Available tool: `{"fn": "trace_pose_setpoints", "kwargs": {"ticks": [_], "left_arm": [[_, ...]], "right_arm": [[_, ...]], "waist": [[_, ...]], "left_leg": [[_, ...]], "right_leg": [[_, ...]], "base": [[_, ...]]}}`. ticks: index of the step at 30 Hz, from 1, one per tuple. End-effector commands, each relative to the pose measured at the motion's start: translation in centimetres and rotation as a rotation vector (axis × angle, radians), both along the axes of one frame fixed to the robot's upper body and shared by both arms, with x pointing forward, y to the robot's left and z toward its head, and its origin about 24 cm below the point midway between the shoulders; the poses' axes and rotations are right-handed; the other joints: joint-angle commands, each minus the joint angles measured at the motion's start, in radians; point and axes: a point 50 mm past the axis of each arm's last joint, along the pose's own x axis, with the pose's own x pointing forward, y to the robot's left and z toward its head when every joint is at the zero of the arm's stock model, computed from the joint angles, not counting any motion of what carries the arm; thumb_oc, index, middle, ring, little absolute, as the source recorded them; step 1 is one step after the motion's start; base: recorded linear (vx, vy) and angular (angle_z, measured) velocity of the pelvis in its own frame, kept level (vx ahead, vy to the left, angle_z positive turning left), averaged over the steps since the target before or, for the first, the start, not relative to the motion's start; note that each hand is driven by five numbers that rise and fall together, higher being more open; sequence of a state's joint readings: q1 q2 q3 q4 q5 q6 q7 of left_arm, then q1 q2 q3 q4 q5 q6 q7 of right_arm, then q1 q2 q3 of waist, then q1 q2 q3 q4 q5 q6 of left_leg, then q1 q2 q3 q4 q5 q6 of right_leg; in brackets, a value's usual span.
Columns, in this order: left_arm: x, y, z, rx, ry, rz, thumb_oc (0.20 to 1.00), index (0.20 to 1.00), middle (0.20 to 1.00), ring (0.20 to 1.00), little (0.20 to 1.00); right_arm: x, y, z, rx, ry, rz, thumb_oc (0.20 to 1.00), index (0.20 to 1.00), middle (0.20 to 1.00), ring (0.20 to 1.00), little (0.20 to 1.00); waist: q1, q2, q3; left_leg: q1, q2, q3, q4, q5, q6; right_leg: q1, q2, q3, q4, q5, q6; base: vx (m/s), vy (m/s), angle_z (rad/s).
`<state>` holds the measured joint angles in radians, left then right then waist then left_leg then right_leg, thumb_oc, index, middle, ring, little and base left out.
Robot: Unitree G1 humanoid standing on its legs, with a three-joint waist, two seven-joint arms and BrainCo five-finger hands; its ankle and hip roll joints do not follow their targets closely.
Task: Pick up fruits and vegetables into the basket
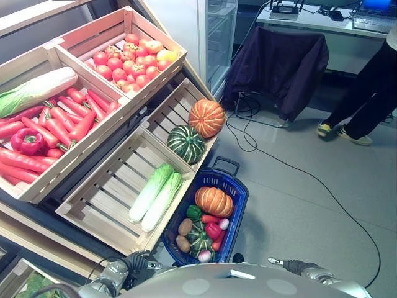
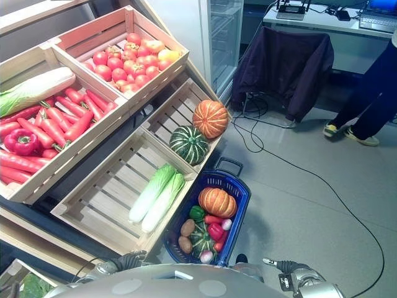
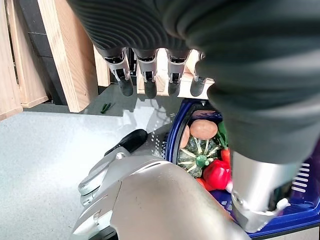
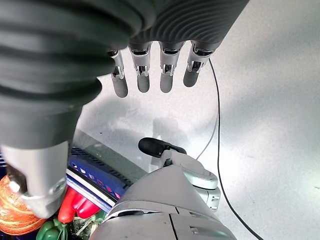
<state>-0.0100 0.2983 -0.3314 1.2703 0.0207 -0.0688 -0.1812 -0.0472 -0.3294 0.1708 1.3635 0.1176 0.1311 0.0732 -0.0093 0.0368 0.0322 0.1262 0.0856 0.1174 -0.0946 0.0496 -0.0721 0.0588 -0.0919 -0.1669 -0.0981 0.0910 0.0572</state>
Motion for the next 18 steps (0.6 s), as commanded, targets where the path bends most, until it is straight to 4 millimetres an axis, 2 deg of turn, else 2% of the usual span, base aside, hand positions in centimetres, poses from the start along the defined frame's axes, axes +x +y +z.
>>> {"fn": "trace_pose_setpoints", "kwargs": {"ticks": [1, 8, 11, 18], "left_arm": [[1.6, 0.9, 0.4, 0.035, -0.039, 0.055, 1.0, 1.0, 1.0, 1.0, 1.0], [1.8, 0.8, 0.5, 0.026, -0.07, 0.088, 1.0, 1.0, 1.0, 1.0, 1.0], [3.3, 0.5, 0.9, 0.01, -0.131, 0.101, 1.0, 1.0, 1.0, 1.0, 1.0], [8.0, -0.3, 2.5, -0.032, -0.31, 0.134, 1.0, 1.0, 1.0, 1.0, 1.0]], "right_arm": [[2.3, 0.7, 0.2, 0.014, -0.022, 0.007, 1.0, 1.0, 1.0, 1.0, 1.0], [2.3, 0.4, 0.3, -0.006, -0.022, 0.009, 1.0, 1.0, 1.0, 1.0, 1.0], [3.8, 0.4, 0.6, -0.015, -0.066, 0.002, 1.0, 1.0, 1.0, 1.0, 1.0], [8.8, 0.9, 2.0, -0.024, -0.218, 0.002, 1.0, 1.0, 1.0, 1.0, 1.0]], "waist": [[-0.006, -0.034, 0.047], [-0.003, -0.026, 0.086], [-0.003, -0.018, 0.134], [-0.009, -0.003, 0.273]], "left_leg": [[-0.016, -0.014, -0.057, 0.007, -0.092, 0.002], [-0.087, -0.025, -0.075, 0.007, -0.066, 0.006], [-0.143, -0.03, -0.084, 0.007, -0.047, 0.006], [-0.271, -0.042, -0.094, 0.007, 0.0, 0.012]], "right_leg": [[0.046, -0.047, 0.024, 0.011, -0.074, 0.09], [-0.018, -0.045, 0.041, 0.011, -0.055, 0.087], [-0.072, -0.043, 0.051, 0.011, -0.041, 0.082], [-0.211, -0.022, 0.06, 0.011, -0.004, 0.064]], "base": [[0.0, 0.0, 0.0], [-0.01, -0.003, 0.0], [-0.19, -0.009, 0.02], [-0.2, -0.002, 0.04]]}}
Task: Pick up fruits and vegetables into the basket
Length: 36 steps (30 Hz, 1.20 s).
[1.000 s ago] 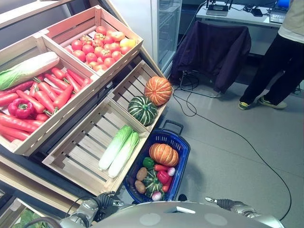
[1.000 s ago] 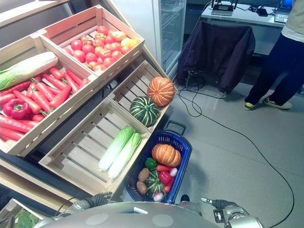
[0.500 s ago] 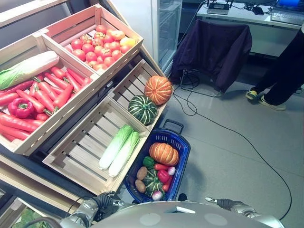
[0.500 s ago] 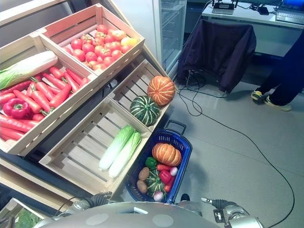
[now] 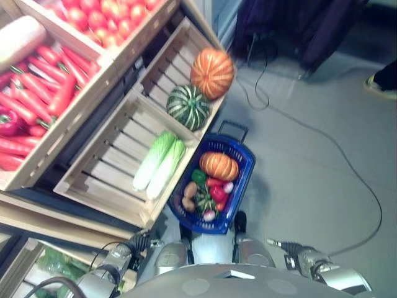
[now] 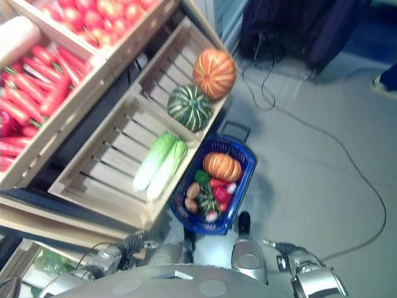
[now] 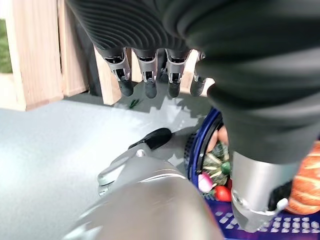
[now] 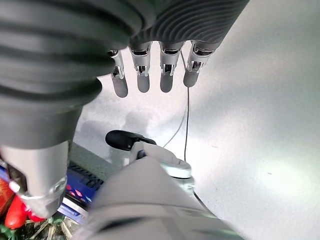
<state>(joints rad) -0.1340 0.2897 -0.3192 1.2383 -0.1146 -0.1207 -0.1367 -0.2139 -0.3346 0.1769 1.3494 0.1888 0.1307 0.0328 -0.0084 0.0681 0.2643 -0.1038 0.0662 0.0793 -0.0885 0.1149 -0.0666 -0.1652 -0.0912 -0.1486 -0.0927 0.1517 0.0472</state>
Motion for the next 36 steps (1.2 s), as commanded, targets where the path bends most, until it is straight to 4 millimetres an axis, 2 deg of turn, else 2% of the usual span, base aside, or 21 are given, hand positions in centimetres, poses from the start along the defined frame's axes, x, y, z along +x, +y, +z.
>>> {"fn": "trace_pose_setpoints", "kwargs": {"ticks": [1, 8, 11, 15, 17, 22, 23, 24, 25, 29, 34, 35, 36], "left_arm": [[2.2, 0.6, 1.0, 0.01, -0.093, 0.05, 1.0, 1.0, 1.0, 1.0, 1.0], [6.2, 0.5, 3.3, -0.029, -0.272, 0.068, 1.0, 1.0, 1.0, 1.0, 1.0], [9.5, 0.4, 5.8, -0.062, -0.44, 0.096, 1.0, 1.0, 1.0, 1.0, 1.0], [12.8, 0.2, 9.4, -0.107, -0.655, 0.112, 1.0, 1.0, 1.0, 1.0, 1.0], [14.7, 0.1, 11.9, -0.134, -0.792, 0.131, 1.0, 1.0, 1.0, 1.0, 1.0], [17.4, -0.3, 17.4, -0.147, -1.076, 0.166, 1.0, 1.0, 1.0, 1.0, 1.0], [17.5, -0.3, 17.8, -0.142, -1.1, 0.171, 1.0, 1.0, 1.0, 1.0, 1.0], [18.0, 0.0, 19.4, -0.122, -1.168, 0.188, 1.0, 1.0, 1.0, 1.0, 1.0], [18.2, 0.0, 19.7, -0.118, -1.183, 0.194, 1.0, 1.0, 1.0, 1.0, 1.0], [19.1, 0.6, 23.4, 0.004, -1.354, 0.22, 1.0, 1.0, 1.0, 1.0, 1.0], [20.2, 1.3, 27.3, 0.294, -1.525, 0.262, 1.0, 1.0, 1.0, 1.0, 1.0], [20.3, 1.4, 27.6, 0.313, -1.534, 0.27, 1.0, 1.0, 1.0, 1.0, 1.0], [20.6, 2.0, 28.7, 0.406, -1.555, 0.306, 1.0, 1.0, 1.0, 1.0, 1.0]], "right_arm": [[2.0, 0.6, 0.6, -0.009, -0.038, 0.022, 1.0, 1.0, 1.0, 1.0, 1.0], [4.8, 0.3, 1.9, -0.012, -0.12, 0.008, 1.0, 1.0, 1.0, 1.0, 1.0], [6.3, -0.4, 2.9, -0.024, -0.166, -0.006, 1.0, 1.0, 1.0, 1.0, 1.0], [7.5, -1.1, 3.9, -0.034, -0.202, -0.017, 1.0, 1.0, 1.0, 1.0, 1.0], [8.1, -1.4, 4.4, -0.045, -0.216, -0.014, 1.0, 1.0, 1.0, 1.0, 1.0], [8.9, -1.8, 5.2, -0.061, -0.25, -0.044, 1.0, 1.0, 1.0, 1.0, 1.0], [9.0, -1.8, 5.2, -0.062, -0.252, -0.046, 1.0, 1.0, 1.0, 1.0, 1.0], [9.0, -1.9, 5.2, -0.062, -0.256, -0.054, 1.0, 1.0, 1.0, 1.0, 1.0], [9.0, -1.9, 5.3, -0.061, -0.258, -0.055, 1.0, 1.0, 1.0, 1.0, 1.0], [9.1, -1.5, 5.1, -0.044, -0.272, -0.06, 1.0, 1.0, 1.0, 1.0, 1.0], [9.3, -0.7, 4.9, -0.022, -0.281, -0.056, 1.0, 1.0, 1.0, 1.0, 1.0], [9.3, -0.6, 4.9, -0.021, -0.281, -0.054, 1.0, 1.0, 1.0, 1.0, 1.0], [9.3, -0.6, 4.9, -0.016, -0.278, -0.042, 1.0, 1.0, 1.0, 1.0, 1.0]], "waist": [[-0.011, -0.034, 0.055], [-0.01, -0.042, 0.124], [-0.008, -0.038, 0.17], [-0.005, -0.033, 0.208], [-0.002, -0.03, 0.225], [0.004, -0.024, 0.255], [0.004, -0.024, 0.256], [0.008, -0.025, 0.256], [0.008, -0.026, 0.256], [0.01, -0.041, 0.256], [0.003, -0.061, 0.256], [0.001, -0.063, 0.256], [-0.004, -0.071, 0.256]], "left_leg": [[-0.055, -0.023, -0.056, 0.001, -0.06, 0.006], [-0.117, -0.038, -0.07, 0.001, -0.041, 0.006], [-0.145, -0.053, -0.075, 0.026, -0.03, 0.005], [-0.218, -0.069, -0.067, 0.117, -0.053, 0.013], [-0.256, -0.078, -0.067, 0.162, -0.064, 0.019], [-0.33, -0.087, -0.072, 0.258, -0.087, 0.03], [-0.336, -0.088, -0.073, 0.265, -0.089, 0.031], [-0.359, -0.089, -0.075, 0.287, -0.095, 0.033], [-0.364, -0.089, -0.075, 0.292, -0.096, 0.034], [-0.397, -0.088, -0.079, 0.323, -0.106, 0.037], [-0.426, -0.085, -0.083, 0.35, -0.115, 0.037], [-0.428, -0.085, -0.083, 0.352, -0.116, 0.037], [-0.439, -0.083, -0.081, 0.363, -0.118, 0.036]], "right_leg": [[0.0, -0.019, 0.044, 0.005, -0.062, 0.072], [-0.054, -0.015, 0.045, 0.007, -0.048, 0.063], [-0.094, -0.011, 0.058, 0.062, -0.063, 0.047], [-0.157, -0.016, 0.071, 0.146, -0.085, 0.04], [-0.195, -0.02, 0.076, 0.194, -0.097, 0.04], [-0.275, -0.02, 0.084, 0.304, -0.125, 0.041], [-0.281, -0.019, 0.085, 0.311, -0.127, 0.04], [-0.301, -0.018, 0.087, 0.331, -0.133, 0.039], [-0.306, -0.017, 0.087, 0.335, -0.134, 0.038], [-0.34, -0.003, 0.096, 0.369, -0.146, 0.031], [-0.37, 0.013, 0.105, 0.396, -0.156, 0.021], [-0.372, 0.014, 0.106, 0.399, -0.158, 0.02], [-0.381, 0.018, 0.107, 0.406, -0.16, 0.017]], "base": [[-0.14, 0.006, 0.0], [-0.1, 0.014, 0.0], [-0.12, 0.05, 0.01], [-0.12, 0.032, 0.02], [-0.11, 0.01, 0.05], [-0.07, 0.003, 0.11], [-0.03, -0.038, 0.11], [-0.02, -0.035, 0.07], [-0.01, -0.051, 0.1], [0.01, -0.057, 0.11], [0.01, -0.048, 0.04], [0.02, -0.032, 0.03], [0.0, 0.0, 0.0]]}}
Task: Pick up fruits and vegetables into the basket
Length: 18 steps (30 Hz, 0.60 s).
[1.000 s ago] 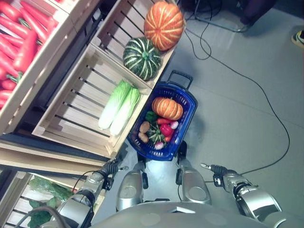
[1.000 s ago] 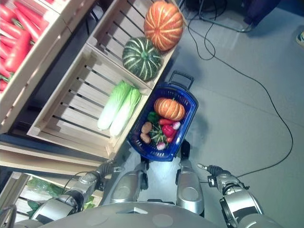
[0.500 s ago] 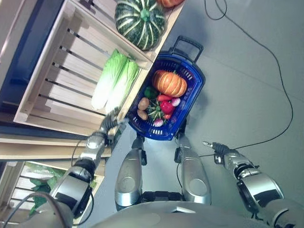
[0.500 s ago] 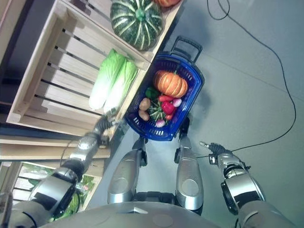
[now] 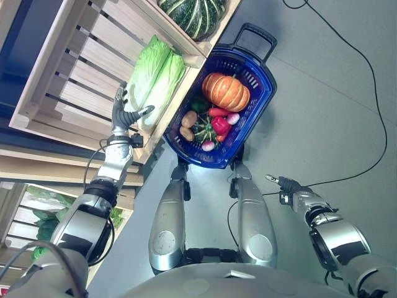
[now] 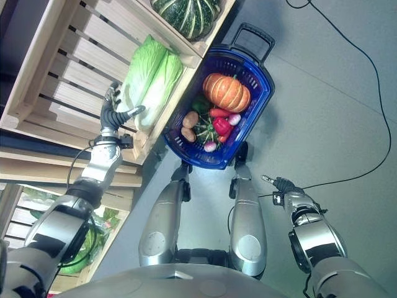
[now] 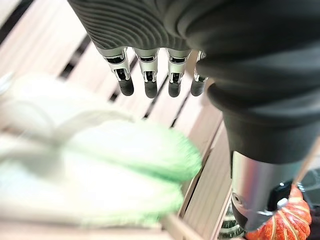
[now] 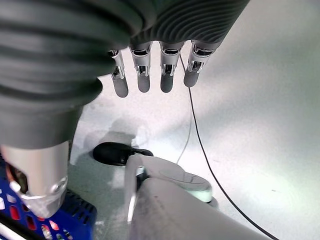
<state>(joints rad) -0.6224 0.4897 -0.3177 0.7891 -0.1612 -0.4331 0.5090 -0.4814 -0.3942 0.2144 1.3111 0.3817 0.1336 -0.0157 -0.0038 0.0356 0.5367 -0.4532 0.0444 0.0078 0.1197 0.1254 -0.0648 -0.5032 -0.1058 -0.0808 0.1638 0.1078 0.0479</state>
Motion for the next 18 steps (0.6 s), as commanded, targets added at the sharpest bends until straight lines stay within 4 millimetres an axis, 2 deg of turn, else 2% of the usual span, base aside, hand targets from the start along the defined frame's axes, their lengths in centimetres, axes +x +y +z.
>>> {"fn": "trace_pose_setpoints", "kwargs": {"ticks": [1, 3, 7, 12, 18], "left_arm": [[0.3, 2.2, 4.0, 0.114, -0.158, 0.172, 1.0, 1.0, 1.0, 1.0, 1.0], [0.7, 3.2, 4.5, 0.159, -0.145, 0.27, 1.0, 1.0, 1.0, 1.0, 1.0], [1.1, 4.8, 4.1, 0.237, -0.072, 0.394, 1.0, 1.0, 1.0, 1.0, 1.0], [1.3, 6.4, 3.9, 0.357, 0.017, 0.496, 1.0, 1.0, 1.0, 1.0, 1.0], [1.7, 7.8, 4.0, 0.418, 0.142, 0.554, 1.0, 1.0, 1.0, 1.0, 1.0]], "right_arm": [[-1.6, -0.1, -1.1, -0.018, 0.057, 0.031, 1.0, 1.0, 1.0, 1.0, 1.0], [-1.5, 0.2, -1.1, -0.014, 0.055, 0.043, 1.0, 1.0, 1.0, 1.0, 1.0], [-0.9, 0.5, -0.8, -0.017, 0.052, 0.063, 1.0, 1.0, 1.0, 1.0, 1.0], [-0.1, 0.6, -0.3, -0.025, 0.048, 0.087, 1.0, 1.0, 1.0, 1.0, 1.0], [0.5, 0.6, 0.2, -0.035, 0.035, 0.11, 1.0, 1.0, 1.0, 1.0, 1.0]], "waist": [[-0.01, -0.041, -0.017], [-0.018, -0.051, -0.017], [-0.035, -0.063, -0.017], [-0.053, -0.076, -0.017], [-0.071, -0.082, -0.017]], "left_leg": [[-0.092, -0.06, -0.009, 0.157, -0.129, 0.033], [-0.102, -0.055, -0.007, 0.165, -0.13, 0.03], [-0.115, -0.049, -0.001, 0.179, -0.133, 0.024], [-0.131, -0.039, 0.009, 0.188, -0.13, 0.017], [-0.151, -0.035, 0.013, 0.197, -0.129, 0.012]], "right_leg": [[-0.046, 0.034, 0.04, 0.151, -0.116, 0.016], [-0.055, 0.038, 0.04, 0.155, -0.117, 0.014], [-0.066, 0.046, 0.044, 0.165, -0.122, 0.009], [-0.083, 0.06, 0.053, 0.175, -0.128, 0.0], [-0.106, 0.067, 0.055, 0.188, -0.133, -0.003]], "base": [[0.0, 0.0, 0.0], [0.0, -0.015, 0.01], [0.0, -0.007, 0.01], [0.0, 0.003, -0.03], [0.0, 0.013, -0.07]]}}
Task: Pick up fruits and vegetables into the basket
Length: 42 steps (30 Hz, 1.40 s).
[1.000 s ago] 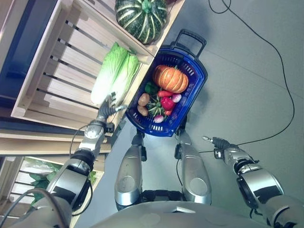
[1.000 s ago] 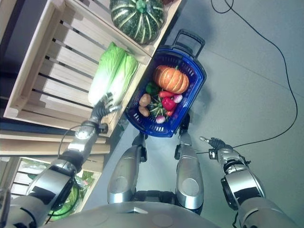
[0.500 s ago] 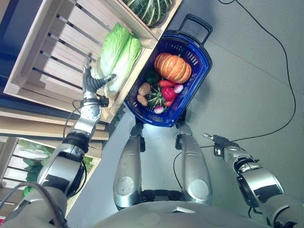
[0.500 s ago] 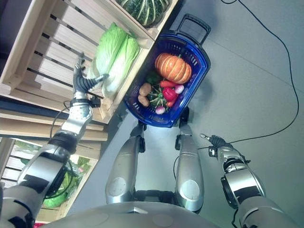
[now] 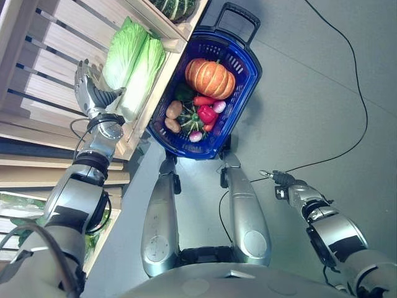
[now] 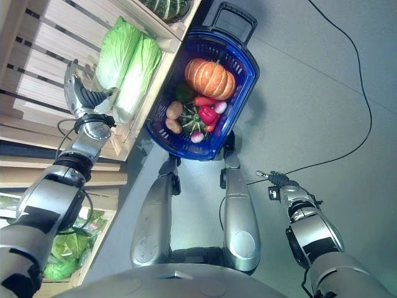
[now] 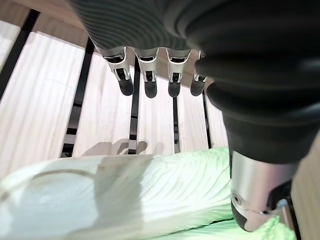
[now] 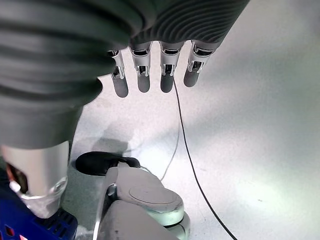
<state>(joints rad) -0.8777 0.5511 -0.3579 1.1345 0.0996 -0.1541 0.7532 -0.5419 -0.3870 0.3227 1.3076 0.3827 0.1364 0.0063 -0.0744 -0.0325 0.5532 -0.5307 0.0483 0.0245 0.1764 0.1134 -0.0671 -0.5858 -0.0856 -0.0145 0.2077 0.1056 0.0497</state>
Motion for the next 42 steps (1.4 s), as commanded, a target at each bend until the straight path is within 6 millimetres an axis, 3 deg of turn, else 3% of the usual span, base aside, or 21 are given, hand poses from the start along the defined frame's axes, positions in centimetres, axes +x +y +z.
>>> {"fn": "trace_pose_setpoints", "kwargs": {"ticks": [1, 14, 40, 41, 42], "left_arm": [[-0.4, 2.9, 1.3, 0.053, 0.041, 0.096, 1.0, 1.0, 1.0, 1.0, 1.0], [-0.7, 4.1, -1.1, -0.06, 0.258, 0.136, 1.0, 1.0, 1.0, 1.0, 1.0], [-1.0, 4.9, -1.9, -0.179, 0.372, 0.168, 1.0, 1.0, 1.0, 1.0, 1.0], [-1.0, 4.9, -1.9, -0.178, 0.374, 0.167, 0.849, 0.849, 0.849, 0.849, 0.849], [-1.0, 4.9, -2.0, -0.174, 0.377, 0.165, 0.849, 0.849, 0.849, 0.849, 0.849]], "right_arm": [[-1.4, -0.7, -0.9, -0.012, 0.052, -0.008, 1.0, 1.0, 1.0, 1.0, 1.0], [-0.2, -1.1, 0.3, -0.03, 0.033, 0.009, 1.0, 1.0, 1.0, 1.0, 1.0], [1.1, -1.2, 1.5, -0.035, 0.01, 0.019, 1.0, 1.0, 1.0, 1.0, 1.0], [1.1, -1.2, 1.5, -0.034, 0.009, 0.019, 1.0, 1.0, 1.0, 1.0, 1.0], [1.1, -1.2, 1.5, -0.033, 0.009, 0.019, 1.0, 1.0, 1.0, 1.0, 1.0]], "waist": [[-0.002, -0.014, -0.033], [-0.02, -0.016, -0.033], [-0.028, -0.032, -0.033], [-0.027, -0.032, -0.033], [-0.027, -0.033, -0.033]], "left_leg": [[-0.078, -0.039, -0.004, 0.142, -0.116, 0.014], [-0.121, -0.036, -0.001, 0.163, -0.113, 0.007], [-0.174, -0.031, 0.003, 0.17, -0.102, 0.0], [-0.176, -0.032, 0.002, 0.171, -0.102, 0.0], [-0.178, -0.032, 0.001, 0.172, -0.102, 0.0]], "right_leg": [[-0.027, 0.047, -0.011, 0.146, -0.131, -0.006], [-0.069, 0.056, -0.007, 0.169, -0.141, -0.009], [-0.123, 0.068, -0.007, 0.177, -0.136, -0.009], [-0.125, 0.068, -0.007, 0.177, -0.136, -0.009], [-0.127, 0.068, -0.007, 0.178, -0.136, -0.009]], "base": [[0.0, 0.0, 0.0], [0.0, 0.006, -0.01], [0.0, 0.002, -0.01], [0.0, 0.0, 0.0], [0.0, 0.0, 0.0]]}}
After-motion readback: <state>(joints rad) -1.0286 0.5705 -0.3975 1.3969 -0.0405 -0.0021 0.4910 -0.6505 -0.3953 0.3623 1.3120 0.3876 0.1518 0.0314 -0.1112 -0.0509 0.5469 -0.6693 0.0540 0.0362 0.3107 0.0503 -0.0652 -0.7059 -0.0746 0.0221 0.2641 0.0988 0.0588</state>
